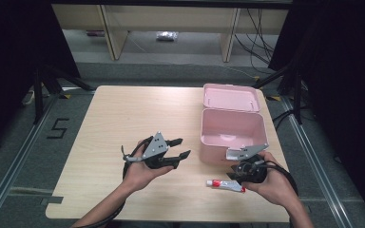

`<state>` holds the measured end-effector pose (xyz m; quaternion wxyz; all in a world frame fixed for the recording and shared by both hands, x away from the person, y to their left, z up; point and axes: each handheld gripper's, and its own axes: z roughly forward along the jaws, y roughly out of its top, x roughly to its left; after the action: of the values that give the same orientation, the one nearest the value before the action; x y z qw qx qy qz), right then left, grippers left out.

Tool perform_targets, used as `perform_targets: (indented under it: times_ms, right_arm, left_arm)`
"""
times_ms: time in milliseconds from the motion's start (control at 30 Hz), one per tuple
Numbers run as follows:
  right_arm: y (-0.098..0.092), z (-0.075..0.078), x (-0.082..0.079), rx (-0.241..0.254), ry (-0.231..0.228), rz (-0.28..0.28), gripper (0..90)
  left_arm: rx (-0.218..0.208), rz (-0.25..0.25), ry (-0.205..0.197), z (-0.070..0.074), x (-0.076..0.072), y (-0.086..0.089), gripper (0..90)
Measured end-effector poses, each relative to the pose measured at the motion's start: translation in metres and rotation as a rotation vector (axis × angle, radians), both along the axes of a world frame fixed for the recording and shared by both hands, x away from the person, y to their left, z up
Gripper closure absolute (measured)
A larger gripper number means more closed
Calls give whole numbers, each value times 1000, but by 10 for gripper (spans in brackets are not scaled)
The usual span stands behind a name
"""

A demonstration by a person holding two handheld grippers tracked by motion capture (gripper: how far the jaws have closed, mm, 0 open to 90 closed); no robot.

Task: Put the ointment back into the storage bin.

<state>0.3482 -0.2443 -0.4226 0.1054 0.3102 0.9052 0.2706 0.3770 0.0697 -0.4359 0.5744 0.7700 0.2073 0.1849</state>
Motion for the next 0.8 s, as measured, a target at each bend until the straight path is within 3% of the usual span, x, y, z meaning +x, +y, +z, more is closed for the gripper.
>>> perform_targets:
  times_ms: [33, 67, 100, 133, 200, 233, 267, 367, 500, 800]
  right_arm:
    - [2, -1, -2, -11, 37, -23, 660]
    - [3, -3, 1, -21, 24, 15, 658]
    - [4, -4, 1, -23, 52, 17, 657]
    - [4, -6, 3, -37, 45, 32, 656]
    - [6, -7, 3, -46, 79, 25, 654]
    - [6, -7, 3, -46, 79, 25, 654]
    - [7, -9, 7, -68, 62, 68, 650]
    - [8, -12, 10, -74, 80, 107, 643]
    - [8, -14, 12, -103, 95, 108, 640]
    - [16, -22, 14, -198, 123, 180, 628]
  left_arm:
    - [0, 0, 0, 0, 0, 0, 486]
    - [-1, 0, -1, 0, 0, 0, 486]
    - [-2, 0, -2, 0, 0, 1, 487]
    - [-4, 2, 0, 0, 0, 1, 487]
    - [-2, 4, 0, 0, 0, 2, 487]
    - [-2, 4, 0, 0, 0, 2, 487]
    - [-4, 6, -2, 1, 1, 3, 487]
    - [-8, 15, -6, 3, 2, 5, 486]
    - [-12, 20, -9, 4, 2, 7, 486]
    - [-7, 24, -5, 3, 2, 9, 486]
